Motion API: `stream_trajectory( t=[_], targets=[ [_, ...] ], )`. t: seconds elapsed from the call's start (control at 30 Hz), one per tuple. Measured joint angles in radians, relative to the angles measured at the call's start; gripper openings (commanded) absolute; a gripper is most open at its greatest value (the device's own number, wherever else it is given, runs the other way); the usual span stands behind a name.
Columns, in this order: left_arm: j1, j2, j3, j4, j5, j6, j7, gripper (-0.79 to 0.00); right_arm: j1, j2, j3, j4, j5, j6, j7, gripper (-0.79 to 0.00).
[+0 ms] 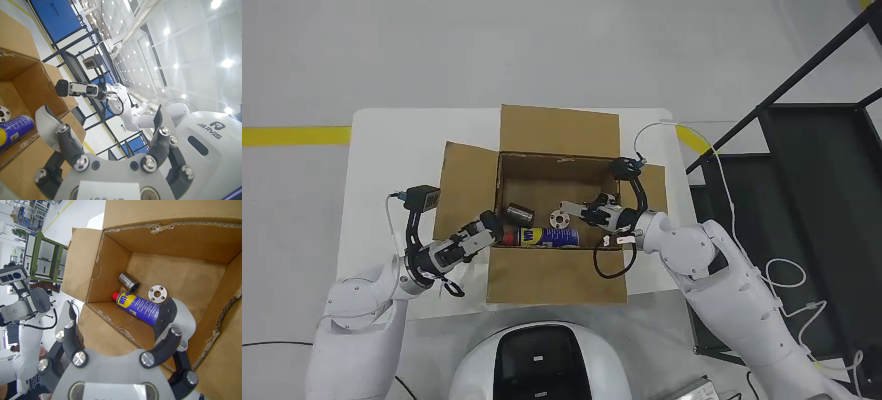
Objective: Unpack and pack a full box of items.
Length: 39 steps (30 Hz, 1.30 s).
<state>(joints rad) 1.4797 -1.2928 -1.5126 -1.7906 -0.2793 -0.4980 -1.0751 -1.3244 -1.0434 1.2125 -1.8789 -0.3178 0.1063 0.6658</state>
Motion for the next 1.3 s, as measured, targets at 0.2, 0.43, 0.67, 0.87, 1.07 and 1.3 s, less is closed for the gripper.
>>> stream_trajectory(
  t=[0.2,0.43,0.67,0.87,1.07,1.3],
  targets=[
    [0.000,0.000,0.000,0.000,0.000,0.000,0.000,0.000,0.000,0.000,0.000,0.000,0.000,0.000,0.000,0.000],
    [0.000,0.000,0.000,0.000,0.000,0.000,0.000,0.000,0.000,0.000,0.000,0.000,0.000,0.000,0.000,0.000],
    [0.000,0.000,0.000,0.000,0.000,0.000,0.000,0.000,0.000,0.000,0.000,0.000,0.000,0.000,0.000,0.000],
    [-0.001,-0.001,-0.001,0.008,-0.004,0.006,0.009,0.000,0.000,0.000,0.000,0.000,0.000,0.000,0.000,0.000],
    [-0.040,0.000,-0.048,0.101,-0.036,0.005,0.209,0.000,0.000,0.000,0.000,0.000,0.000,0.000,0.000,0.000],
    [0.003,0.009,-0.179,0.099,-0.112,-0.038,0.362,0.000,0.000,0.000,0.000,0.000,0.000,0.000,0.000,0.000]
  ],
)
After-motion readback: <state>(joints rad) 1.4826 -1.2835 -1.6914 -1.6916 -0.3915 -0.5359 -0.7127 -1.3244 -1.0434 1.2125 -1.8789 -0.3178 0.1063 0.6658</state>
